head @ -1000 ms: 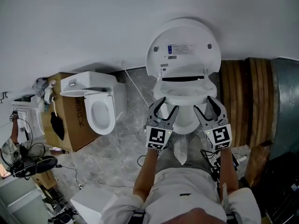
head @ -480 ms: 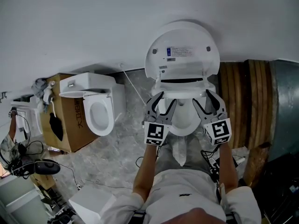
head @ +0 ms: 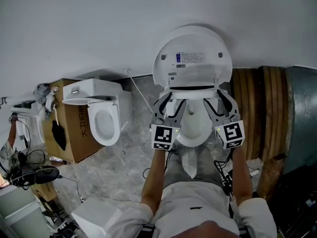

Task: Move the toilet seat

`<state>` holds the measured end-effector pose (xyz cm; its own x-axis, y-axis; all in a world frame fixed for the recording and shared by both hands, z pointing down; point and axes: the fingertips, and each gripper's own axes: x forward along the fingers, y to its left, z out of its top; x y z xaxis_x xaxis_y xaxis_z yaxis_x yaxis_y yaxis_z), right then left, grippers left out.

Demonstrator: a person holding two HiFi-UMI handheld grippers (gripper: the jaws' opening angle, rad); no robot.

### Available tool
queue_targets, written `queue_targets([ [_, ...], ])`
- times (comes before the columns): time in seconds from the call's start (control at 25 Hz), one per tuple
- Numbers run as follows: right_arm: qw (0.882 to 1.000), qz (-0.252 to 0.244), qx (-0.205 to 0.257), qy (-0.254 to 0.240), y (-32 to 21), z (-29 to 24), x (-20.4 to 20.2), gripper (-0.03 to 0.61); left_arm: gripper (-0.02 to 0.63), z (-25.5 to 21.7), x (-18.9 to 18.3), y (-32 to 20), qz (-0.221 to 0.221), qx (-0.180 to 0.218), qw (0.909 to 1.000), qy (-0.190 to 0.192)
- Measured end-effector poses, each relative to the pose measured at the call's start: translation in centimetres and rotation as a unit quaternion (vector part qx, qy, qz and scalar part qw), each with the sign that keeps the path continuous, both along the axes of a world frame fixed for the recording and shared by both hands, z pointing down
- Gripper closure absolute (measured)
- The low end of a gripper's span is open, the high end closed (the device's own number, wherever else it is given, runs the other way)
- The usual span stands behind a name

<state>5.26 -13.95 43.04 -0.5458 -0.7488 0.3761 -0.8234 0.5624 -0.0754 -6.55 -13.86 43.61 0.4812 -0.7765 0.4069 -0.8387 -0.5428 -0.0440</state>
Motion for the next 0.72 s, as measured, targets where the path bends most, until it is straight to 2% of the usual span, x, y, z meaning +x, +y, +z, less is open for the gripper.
queue_targets([
  [0.72, 1.0, 0.002, 0.028, 0.006, -5.2, -0.2, -0.1, 0.33, 0.38, -0.4, -0.2, -5.1, -0.019, 0.02, 0.9996, 0.009],
])
